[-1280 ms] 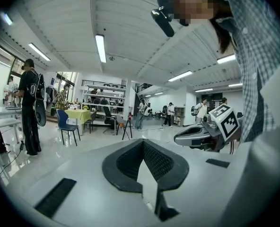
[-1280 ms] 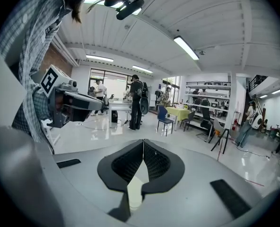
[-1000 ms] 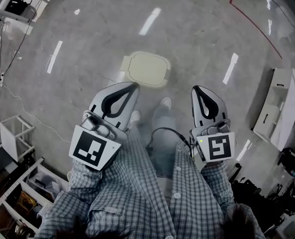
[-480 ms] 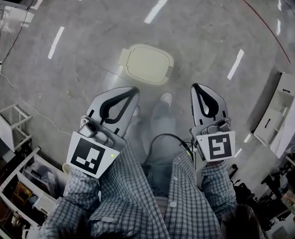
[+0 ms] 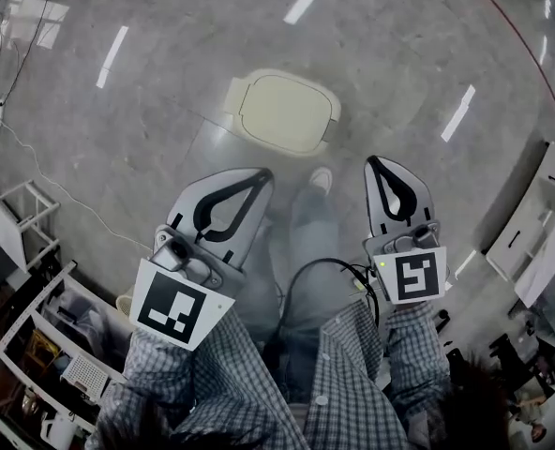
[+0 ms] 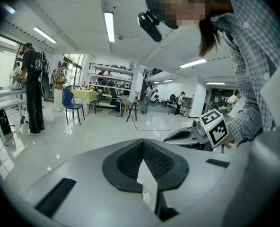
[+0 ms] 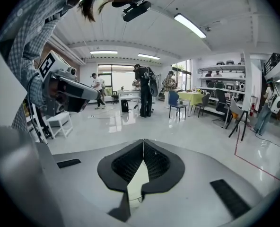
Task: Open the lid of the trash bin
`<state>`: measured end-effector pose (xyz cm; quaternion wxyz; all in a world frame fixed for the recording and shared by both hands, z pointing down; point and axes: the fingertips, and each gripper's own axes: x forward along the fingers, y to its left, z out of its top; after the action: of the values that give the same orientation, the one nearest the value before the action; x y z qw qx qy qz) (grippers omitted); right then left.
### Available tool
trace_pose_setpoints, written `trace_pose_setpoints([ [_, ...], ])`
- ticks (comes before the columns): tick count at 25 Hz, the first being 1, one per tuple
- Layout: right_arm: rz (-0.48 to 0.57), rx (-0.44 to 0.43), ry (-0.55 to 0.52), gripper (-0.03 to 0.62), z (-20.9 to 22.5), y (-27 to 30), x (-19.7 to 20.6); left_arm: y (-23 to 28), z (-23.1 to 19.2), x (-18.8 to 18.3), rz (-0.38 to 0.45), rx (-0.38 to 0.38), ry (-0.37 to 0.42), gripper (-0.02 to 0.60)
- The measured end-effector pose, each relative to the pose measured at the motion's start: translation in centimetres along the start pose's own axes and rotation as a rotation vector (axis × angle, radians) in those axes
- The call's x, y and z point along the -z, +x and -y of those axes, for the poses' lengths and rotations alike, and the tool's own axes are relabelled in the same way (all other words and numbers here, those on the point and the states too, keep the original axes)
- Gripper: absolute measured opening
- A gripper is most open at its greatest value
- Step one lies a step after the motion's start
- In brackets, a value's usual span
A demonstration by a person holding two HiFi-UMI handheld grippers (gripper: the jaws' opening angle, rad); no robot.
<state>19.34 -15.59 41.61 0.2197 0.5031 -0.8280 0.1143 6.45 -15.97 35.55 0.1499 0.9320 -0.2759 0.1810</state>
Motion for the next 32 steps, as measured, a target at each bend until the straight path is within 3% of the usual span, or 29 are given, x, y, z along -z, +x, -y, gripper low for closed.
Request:
trace_pose_setpoints([
  [13, -0.054, -0.049, 0.046, 0.018, 0.9, 4.7, 7.9, 4.1, -0.1, 6.2, -0.066, -0.004, -0.085, 0.005],
  [26, -0.157, -0.123, -0.013, 0.018, -0.3, 9.1, 16.1, 6.1, 0.3, 11.5, -0.128, 0.009, -0.115, 0.005],
  [32, -0.166, -0.117, 0.050, 0.018, -0.3, 11.1, 19.1, 6.7, 0.4, 12.7, -0.128, -0.001, -0.130, 0.005],
])
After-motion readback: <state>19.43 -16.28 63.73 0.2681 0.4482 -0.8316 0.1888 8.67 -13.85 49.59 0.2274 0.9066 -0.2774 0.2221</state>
